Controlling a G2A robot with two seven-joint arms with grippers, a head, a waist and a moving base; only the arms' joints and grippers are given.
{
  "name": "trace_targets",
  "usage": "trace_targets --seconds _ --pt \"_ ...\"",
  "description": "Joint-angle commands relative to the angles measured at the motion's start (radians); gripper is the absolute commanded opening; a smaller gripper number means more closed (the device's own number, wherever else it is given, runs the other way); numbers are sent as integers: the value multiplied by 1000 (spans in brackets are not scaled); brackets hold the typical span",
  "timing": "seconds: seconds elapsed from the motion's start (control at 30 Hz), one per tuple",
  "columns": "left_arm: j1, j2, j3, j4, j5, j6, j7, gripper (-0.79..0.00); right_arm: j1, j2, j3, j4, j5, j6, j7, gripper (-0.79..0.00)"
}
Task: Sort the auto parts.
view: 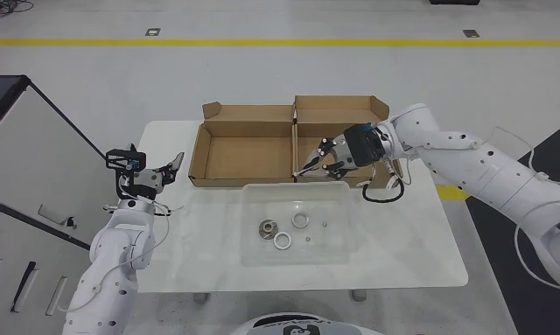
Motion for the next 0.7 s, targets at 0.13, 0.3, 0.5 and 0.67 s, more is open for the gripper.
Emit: trace_targets --seconds 0.13,0.3,0.5,0.67 --pt "0 0 0 0 0 0 0 0 -64 15 60 -52 93 39 -43 -785" --pt "0 0 0 0 0 0 0 0 -132 41 121 -140 175 78 -81 -785" --pt "0 0 0 0 0 0 0 0 -216 75 213 -264 243 126 -130 -785" --pt "0 0 0 0 0 0 0 0 -287 95 296 -360 290 149 -153 -785"
